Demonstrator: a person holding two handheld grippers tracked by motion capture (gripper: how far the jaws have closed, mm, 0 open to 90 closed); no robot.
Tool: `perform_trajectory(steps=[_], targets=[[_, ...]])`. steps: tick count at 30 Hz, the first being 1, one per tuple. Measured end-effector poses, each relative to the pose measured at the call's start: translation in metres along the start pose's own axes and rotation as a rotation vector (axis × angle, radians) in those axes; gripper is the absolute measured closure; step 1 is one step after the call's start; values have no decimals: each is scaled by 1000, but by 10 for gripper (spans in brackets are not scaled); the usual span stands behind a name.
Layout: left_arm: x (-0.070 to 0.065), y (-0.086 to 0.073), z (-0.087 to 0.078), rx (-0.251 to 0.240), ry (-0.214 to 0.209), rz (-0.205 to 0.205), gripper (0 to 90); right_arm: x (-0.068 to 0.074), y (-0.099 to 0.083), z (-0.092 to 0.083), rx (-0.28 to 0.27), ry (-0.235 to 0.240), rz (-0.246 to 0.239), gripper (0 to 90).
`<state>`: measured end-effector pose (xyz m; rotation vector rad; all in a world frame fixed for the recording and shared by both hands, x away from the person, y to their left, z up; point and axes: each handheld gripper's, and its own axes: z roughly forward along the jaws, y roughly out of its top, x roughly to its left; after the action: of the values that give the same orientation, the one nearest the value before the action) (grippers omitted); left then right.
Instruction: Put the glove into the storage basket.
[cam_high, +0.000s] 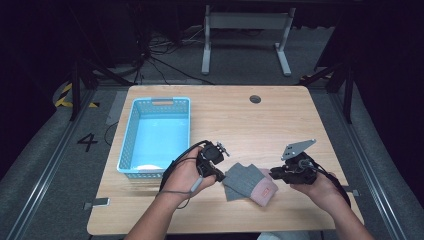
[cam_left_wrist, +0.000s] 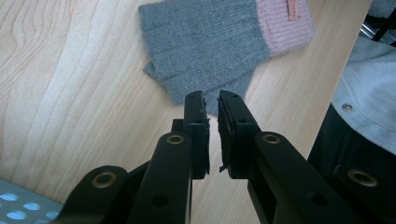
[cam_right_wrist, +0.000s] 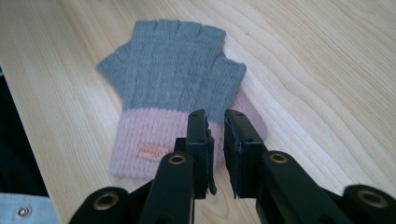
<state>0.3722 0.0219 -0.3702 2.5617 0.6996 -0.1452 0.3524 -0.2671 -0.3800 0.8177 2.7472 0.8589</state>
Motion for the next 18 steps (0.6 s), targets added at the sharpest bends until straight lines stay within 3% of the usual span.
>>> perform_trajectory(steps=[11, 14, 18], targets=[[1, -2, 8, 25, -18, -12, 819, -3, -29, -1, 51, -4, 23, 812], [3, -2, 10, 32, -21, -15, 811, -3, -31, 0, 59, 12, 33, 800], [6, -2, 15, 46, -26, -19, 801, -1, -34, 8, 108, 34, 30, 772]])
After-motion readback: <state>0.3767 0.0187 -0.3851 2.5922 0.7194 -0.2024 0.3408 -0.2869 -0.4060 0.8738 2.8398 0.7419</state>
